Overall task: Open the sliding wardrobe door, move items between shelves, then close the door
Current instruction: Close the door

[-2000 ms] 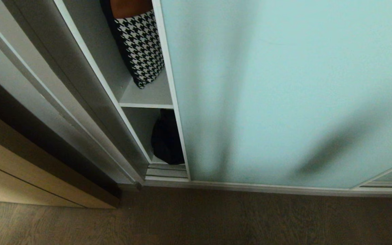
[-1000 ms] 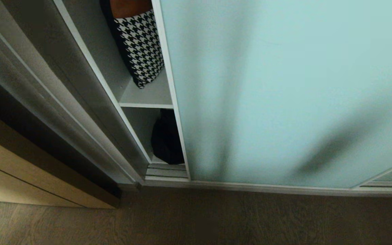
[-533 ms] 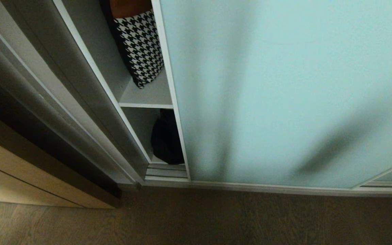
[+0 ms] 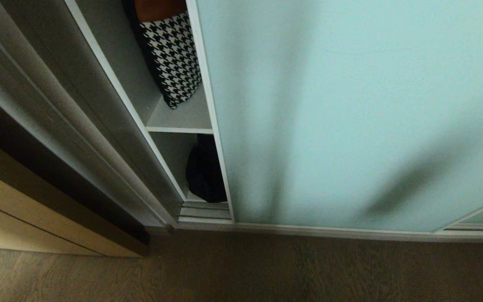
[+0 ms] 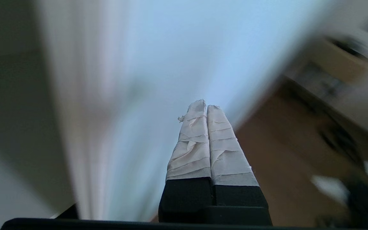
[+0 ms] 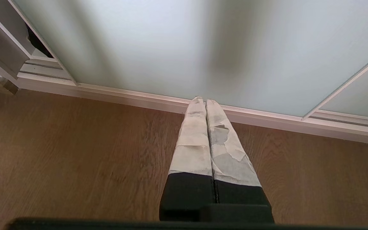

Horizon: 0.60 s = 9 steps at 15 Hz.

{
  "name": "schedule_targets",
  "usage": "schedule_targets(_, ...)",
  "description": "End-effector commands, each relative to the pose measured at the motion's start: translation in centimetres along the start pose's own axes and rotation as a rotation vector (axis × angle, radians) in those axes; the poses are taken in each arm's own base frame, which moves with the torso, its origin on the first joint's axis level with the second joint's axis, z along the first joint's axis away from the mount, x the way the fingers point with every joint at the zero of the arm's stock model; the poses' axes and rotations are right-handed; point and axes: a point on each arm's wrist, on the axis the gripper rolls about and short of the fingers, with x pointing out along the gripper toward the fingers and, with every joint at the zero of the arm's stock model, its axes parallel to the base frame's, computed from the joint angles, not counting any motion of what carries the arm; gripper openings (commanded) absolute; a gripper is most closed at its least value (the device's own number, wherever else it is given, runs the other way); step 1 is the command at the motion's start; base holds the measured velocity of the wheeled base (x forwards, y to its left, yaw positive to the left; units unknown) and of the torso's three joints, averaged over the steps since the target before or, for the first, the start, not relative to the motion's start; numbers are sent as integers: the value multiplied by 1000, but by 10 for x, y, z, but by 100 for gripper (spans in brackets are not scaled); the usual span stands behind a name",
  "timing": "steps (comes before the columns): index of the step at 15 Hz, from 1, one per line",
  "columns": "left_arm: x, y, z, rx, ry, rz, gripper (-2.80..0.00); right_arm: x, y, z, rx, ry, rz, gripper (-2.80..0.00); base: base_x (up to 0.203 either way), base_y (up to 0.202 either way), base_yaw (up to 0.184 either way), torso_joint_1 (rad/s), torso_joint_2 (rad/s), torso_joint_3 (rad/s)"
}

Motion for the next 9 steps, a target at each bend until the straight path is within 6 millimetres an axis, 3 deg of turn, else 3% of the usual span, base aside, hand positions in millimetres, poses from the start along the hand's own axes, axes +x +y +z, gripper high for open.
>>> schedule_targets(1,24,11,-9,-68,-12,115,-280,0,0,0,-1,-2,1,-280,0,0,0,0,0,0)
schedule_targets(5,39,20,-16,-85,-53,255,-280,0,0,0,-1,-2,1,-280,0,0,0,0,0,0)
schedule_targets(9,46,17,-20,-149,-66,255,-280,0,0,0,-1,-2,1,-280,0,0,0,0,0,0)
